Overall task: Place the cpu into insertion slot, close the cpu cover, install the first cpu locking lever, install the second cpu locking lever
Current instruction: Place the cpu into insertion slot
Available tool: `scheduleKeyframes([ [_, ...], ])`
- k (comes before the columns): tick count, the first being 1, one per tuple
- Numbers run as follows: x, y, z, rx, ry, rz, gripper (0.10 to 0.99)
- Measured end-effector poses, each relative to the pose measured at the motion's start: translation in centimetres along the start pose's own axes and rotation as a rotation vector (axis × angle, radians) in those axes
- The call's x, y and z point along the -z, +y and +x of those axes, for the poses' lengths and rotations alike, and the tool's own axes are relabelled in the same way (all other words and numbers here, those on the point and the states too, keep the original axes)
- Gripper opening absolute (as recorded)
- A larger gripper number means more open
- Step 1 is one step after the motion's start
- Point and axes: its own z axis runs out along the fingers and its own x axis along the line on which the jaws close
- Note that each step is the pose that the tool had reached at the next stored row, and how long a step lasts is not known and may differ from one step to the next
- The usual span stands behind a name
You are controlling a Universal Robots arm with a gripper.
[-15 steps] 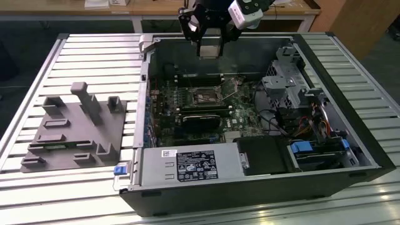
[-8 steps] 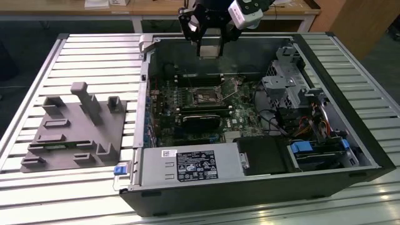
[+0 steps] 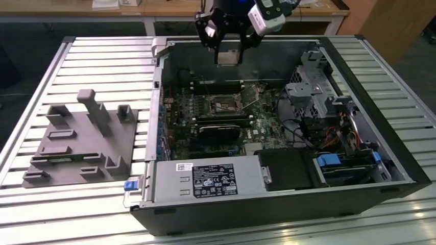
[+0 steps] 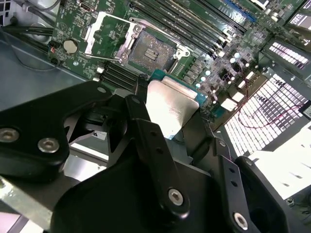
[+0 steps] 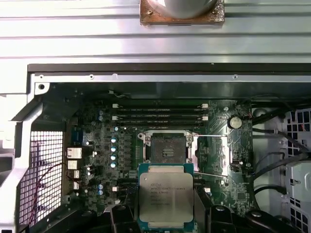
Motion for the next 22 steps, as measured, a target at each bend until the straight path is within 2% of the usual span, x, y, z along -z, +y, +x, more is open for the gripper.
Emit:
scheduleKeyframes([
  [6,-0.72,-0.06,-0.01,0.0,0.0001,0.0,0.537],
  [16,-2.55,-0.21,-0.07,0.0,-0.0001,0.005,0.537],
  [22,-3.47,-0.22,-0.49,0.0,-0.0001,0.006,0.537],
])
